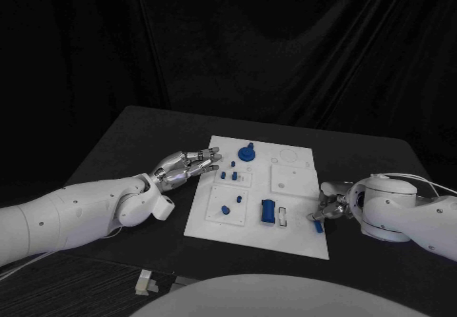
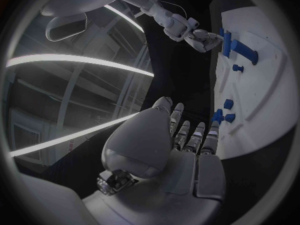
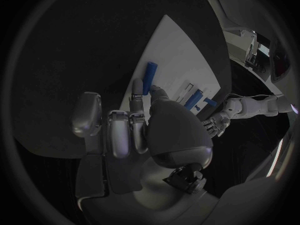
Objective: Assemble the parts on the task board
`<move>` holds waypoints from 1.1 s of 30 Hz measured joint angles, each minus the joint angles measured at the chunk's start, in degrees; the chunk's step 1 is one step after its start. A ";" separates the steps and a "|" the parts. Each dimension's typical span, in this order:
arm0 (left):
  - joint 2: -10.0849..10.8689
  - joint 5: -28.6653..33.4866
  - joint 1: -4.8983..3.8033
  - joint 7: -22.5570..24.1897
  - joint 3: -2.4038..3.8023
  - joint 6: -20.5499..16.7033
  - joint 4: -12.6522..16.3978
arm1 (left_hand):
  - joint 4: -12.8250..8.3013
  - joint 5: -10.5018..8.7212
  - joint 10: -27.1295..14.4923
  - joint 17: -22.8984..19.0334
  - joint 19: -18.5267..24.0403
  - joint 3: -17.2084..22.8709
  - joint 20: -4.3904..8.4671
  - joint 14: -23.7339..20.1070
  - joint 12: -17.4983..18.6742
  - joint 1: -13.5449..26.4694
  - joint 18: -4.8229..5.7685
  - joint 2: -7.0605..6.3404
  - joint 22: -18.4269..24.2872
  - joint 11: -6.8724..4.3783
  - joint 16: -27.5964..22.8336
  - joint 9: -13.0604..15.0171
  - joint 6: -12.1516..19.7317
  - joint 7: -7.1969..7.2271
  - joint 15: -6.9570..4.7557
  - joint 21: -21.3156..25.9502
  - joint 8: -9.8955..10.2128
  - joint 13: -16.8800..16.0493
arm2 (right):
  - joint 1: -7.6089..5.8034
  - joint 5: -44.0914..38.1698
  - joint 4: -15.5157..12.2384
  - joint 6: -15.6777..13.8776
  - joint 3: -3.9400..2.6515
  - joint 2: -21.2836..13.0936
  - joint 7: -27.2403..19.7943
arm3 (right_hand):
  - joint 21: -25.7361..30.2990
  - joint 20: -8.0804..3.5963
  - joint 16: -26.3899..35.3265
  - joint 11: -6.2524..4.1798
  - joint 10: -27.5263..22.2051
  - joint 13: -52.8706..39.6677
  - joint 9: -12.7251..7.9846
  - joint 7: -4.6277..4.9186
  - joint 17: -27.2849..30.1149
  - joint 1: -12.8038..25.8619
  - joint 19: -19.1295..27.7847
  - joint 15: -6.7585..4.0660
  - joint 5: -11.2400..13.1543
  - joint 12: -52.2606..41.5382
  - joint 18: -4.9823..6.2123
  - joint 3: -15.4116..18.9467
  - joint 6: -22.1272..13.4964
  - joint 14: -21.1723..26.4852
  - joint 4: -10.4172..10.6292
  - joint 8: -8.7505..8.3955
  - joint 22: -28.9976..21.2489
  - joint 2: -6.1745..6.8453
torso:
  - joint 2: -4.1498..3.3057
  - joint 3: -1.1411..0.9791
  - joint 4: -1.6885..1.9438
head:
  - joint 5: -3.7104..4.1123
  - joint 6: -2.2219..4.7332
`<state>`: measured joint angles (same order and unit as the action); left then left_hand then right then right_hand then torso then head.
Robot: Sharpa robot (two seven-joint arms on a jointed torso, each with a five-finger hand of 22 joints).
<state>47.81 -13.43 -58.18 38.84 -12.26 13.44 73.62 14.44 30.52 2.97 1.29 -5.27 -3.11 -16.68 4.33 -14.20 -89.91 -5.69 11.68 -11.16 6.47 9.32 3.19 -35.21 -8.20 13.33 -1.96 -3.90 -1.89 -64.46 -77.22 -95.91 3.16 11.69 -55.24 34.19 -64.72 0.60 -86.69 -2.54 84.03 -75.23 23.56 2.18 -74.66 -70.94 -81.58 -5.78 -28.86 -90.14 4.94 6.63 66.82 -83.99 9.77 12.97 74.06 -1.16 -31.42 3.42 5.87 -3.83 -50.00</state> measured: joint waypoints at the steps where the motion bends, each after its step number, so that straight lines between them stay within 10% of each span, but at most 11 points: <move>1: 0.00 0.00 0.00 0.00 0.00 0.00 0.00 | 0.00 0.00 0.00 0.00 0.00 0.00 0.00 0.00 0.00 0.00 0.00 0.00 0.00 0.00 0.00 0.00 0.00 0.00 0.00 0.00 0.00 0.00 | 0.01 0.04 -0.01 -0.07 -0.01 0.03 -0.01 | 0.70 0.00 0.00 0.00 0.00 0.00 0.02 0.11 0.00 -0.12 0.00 0.00 -0.21 0.00 0.00 -0.41 -0.11 0.00 -0.41 0.00 0.00 0.12 | 0.00 0.00 0.00 | -0.01 0.00; 14: -0.06 0.00 0.05 0.01 0.00 0.08 -0.09 | 0.00 0.00 0.00 0.00 0.00 0.00 0.00 0.00 0.00 0.00 0.00 0.00 0.02 0.00 0.00 0.00 0.00 0.00 0.00 0.00 0.00 0.00 | 0.22 3.15 -1.22 -3.67 0.09 -0.17 -0.14 | 4.06 0.81 0.66 1.86 -0.21 0.00 1.01 2.14 0.00 -0.94 0.83 1.90 -4.64 0.00 0.02 -4.97 -2.15 0.36 -5.47 -0.26 0.00 0.95 | -0.03 0.00 -0.01 | -0.20 0.00; 33: -0.22 0.00 0.12 0.01 0.00 0.23 -0.20 | 0.00 0.00 0.43 0.00 0.00 0.00 0.00 0.00 0.00 0.00 0.00 0.00 0.03 0.43 0.00 0.00 0.00 -0.01 0.00 0.00 0.00 0.00 | -2.09 26.51 -1.78 -9.21 0.12 -0.07 -0.42 | 4.04 0.82 0.61 1.86 -0.21 0.00 0.39 2.11 0.00 0.40 0.79 1.90 -5.98 0.00 0.01 -7.05 -2.35 0.36 -7.50 -1.16 0.00 2.23 | 0.00 -0.01 -0.02 | -0.12 0.00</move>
<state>47.58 -13.43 -58.06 38.85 -12.26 13.67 73.42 14.45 30.52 3.40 1.29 -5.27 -3.11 -16.69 4.34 -14.20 -89.91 -5.69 11.68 -11.13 6.91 9.32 3.19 -35.21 -8.20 13.33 -1.96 -3.90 -1.89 -66.55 -50.71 -97.69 -6.04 11.80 -55.32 33.77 -60.68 1.42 -86.08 -0.68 83.82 -75.23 23.94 4.29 -74.66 -70.54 -80.78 -3.88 -34.85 -90.14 4.95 -0.43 64.47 -83.63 2.27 11.81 74.06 1.07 -31.42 3.41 5.86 -3.96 -50.00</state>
